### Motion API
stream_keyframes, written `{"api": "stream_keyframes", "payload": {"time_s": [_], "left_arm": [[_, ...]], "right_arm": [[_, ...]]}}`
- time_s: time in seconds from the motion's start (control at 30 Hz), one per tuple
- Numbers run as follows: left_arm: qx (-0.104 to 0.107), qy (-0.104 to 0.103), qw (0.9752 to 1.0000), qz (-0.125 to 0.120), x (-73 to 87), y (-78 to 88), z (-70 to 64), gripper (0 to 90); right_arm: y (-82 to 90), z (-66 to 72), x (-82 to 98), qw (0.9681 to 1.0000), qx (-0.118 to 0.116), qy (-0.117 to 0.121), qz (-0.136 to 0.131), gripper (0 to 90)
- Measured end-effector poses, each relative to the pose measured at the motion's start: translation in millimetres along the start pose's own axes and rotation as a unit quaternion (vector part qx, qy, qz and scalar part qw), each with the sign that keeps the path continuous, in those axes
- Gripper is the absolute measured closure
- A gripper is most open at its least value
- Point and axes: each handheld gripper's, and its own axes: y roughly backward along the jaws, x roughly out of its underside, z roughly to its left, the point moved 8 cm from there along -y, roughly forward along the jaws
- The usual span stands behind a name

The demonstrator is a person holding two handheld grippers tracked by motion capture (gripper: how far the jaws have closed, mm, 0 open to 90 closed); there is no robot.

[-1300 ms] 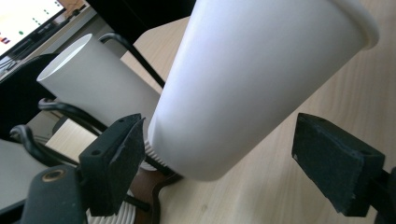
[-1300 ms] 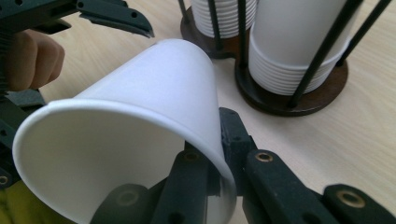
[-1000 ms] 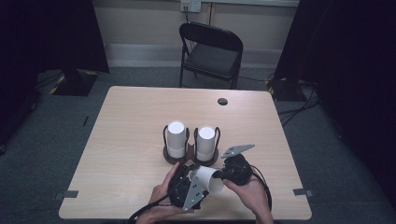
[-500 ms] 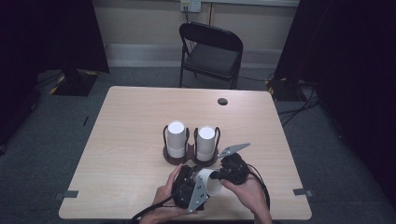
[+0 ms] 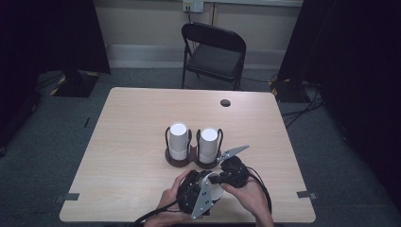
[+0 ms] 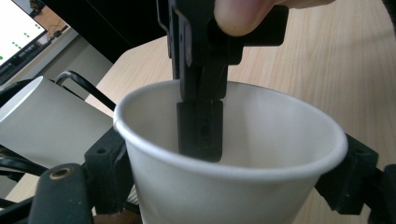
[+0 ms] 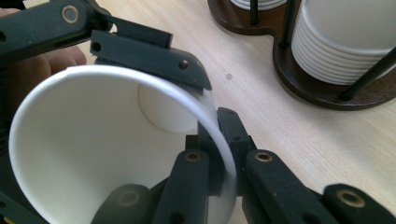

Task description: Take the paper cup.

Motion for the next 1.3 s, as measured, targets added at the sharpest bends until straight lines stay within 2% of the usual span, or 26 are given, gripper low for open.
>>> {"api": "stream_keyframes", "payload": {"time_s": [0.33, 0.63, 0.97, 1.03, 1.1, 1.17, 1.23, 1.3], "left_arm": [[0.004, 0.005, 1.0000, 0.000, -2.2, 0.1, 1.1, 19.8], [0.006, 0.012, 0.9999, 0.005, -0.7, -1.3, 1.1, 20.4], [0.001, 0.008, 0.9999, 0.010, -0.8, -3.0, 2.0, 20.5], [-0.003, 0.011, 0.9999, 0.009, -0.1, -3.4, 3.7, 21.2], [-0.011, 0.026, 0.9996, 0.005, 0.9, -2.7, 7.1, 21.8], [-0.005, 0.037, 0.9993, 0.000, 1.2, -1.5, 7.9, 21.8], [-0.006, 0.034, 0.9994, 0.004, 2.2, -0.7, 8.9, 21.8], [-0.006, 0.040, 0.9992, 0.002, 2.6, -0.8, 9.0, 21.8]], "right_arm": [[0.0, 0.3, -0.8, 1.0000, -0.004, -0.008, 0.001, 89.0], [-1.2, -0.9, 0.3, 0.9999, 0.004, -0.012, 0.000, 89.2], [-1.5, -1.0, 0.3, 0.9999, 0.004, -0.017, 0.002, 88.8], [-0.9, -1.9, 0.0, 0.9998, 0.005, -0.019, -0.001, 85.1], [-0.4, -1.8, 0.5, 0.9998, 0.007, -0.020, -0.002, 83.1], [-0.3, -3.2, 0.6, 0.9997, 0.010, -0.023, -0.005, 81.2], [0.1, -4.4, 0.0, 0.9996, 0.008, -0.026, -0.011, 79.8], [0.9, -5.0, -0.4, 0.9995, 0.010, -0.027, -0.015, 78.5]]}}
